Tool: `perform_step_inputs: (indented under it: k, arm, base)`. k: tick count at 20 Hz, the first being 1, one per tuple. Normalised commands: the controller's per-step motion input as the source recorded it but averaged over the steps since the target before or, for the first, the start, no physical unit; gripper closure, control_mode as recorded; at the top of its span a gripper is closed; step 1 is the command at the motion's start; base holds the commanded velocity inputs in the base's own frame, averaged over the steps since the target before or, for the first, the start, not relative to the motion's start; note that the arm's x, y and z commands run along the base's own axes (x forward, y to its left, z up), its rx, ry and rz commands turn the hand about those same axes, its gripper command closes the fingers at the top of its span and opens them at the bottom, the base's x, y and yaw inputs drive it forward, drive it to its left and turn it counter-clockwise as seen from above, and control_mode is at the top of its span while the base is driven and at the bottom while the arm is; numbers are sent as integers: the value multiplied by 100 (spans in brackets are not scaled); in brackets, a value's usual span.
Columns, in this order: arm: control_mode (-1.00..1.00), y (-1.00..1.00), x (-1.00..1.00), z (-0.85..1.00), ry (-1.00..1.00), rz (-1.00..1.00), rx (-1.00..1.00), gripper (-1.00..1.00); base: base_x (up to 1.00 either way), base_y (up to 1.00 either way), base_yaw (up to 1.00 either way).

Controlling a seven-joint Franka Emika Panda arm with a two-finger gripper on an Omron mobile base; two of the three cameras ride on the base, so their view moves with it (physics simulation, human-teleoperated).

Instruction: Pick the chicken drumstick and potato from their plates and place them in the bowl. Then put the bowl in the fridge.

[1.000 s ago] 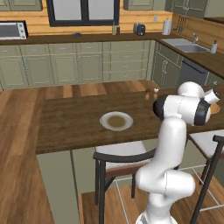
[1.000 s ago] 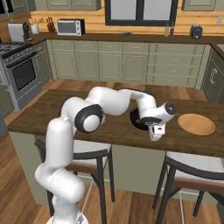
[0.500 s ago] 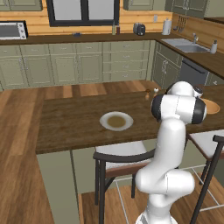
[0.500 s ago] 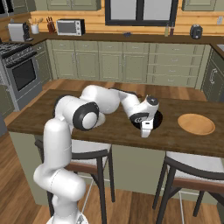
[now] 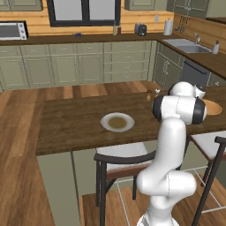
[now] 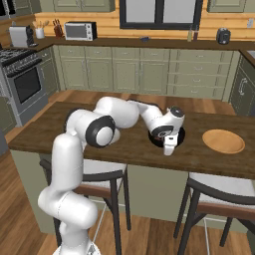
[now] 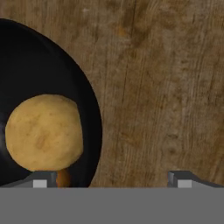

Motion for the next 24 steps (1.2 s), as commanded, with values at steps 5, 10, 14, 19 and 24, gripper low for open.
perform_step_inputs:
  k: [5, 10, 14, 19, 24]
  arm:
    - [-100, 0, 6, -11, 0, -1, 0, -100]
    - [-100, 5, 1, -21, 0, 0, 0, -100]
    - [-100, 9, 20, -10, 3, 0, 0, -100]
    - [-100, 11, 16, -2, 5, 6, 0, -100]
    - [-100, 8, -4, -13, 6, 15, 2, -100]
  base:
    - [0, 0, 0]
    - [0, 0, 0]
    - [0, 0, 0]
    - [0, 0, 0]
    - [0, 0, 0]
